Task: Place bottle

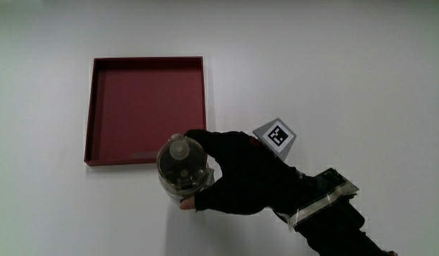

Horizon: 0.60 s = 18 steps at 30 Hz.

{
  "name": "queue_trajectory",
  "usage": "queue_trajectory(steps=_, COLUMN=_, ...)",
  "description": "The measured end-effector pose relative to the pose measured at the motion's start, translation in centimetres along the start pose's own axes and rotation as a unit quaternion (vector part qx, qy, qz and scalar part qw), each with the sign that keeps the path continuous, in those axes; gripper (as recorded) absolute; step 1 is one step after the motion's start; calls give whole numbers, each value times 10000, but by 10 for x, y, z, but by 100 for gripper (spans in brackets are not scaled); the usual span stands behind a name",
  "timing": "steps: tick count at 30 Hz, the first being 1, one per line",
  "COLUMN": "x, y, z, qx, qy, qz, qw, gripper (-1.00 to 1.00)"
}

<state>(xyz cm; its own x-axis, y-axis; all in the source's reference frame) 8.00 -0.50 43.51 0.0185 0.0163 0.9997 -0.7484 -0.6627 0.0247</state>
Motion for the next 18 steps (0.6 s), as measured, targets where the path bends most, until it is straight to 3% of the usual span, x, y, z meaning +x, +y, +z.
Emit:
queue_trajectory(steps=9, x=29, y=-9, z=-21, qx=-276, qy=129, qz=-439, qw=9986, gripper=0)
queue_trajectory(steps=12, x=38, y=-11, z=-27, qx=-338, qy=230, qz=-461, qw=9981, gripper=0)
queue_trajectory(steps=13, x=42, y=-12, z=-29, qx=-339, qy=140, qz=-404, qw=9985, gripper=0)
queue_trajectory(steps=15, x=44, y=-15, z=-31, qx=-315, qy=229, qz=-538, qw=9978, gripper=0)
queue_trajectory(steps=18, x=44, y=-16, z=-33, qx=-311, qy=235, qz=-500, qw=9980, gripper=0)
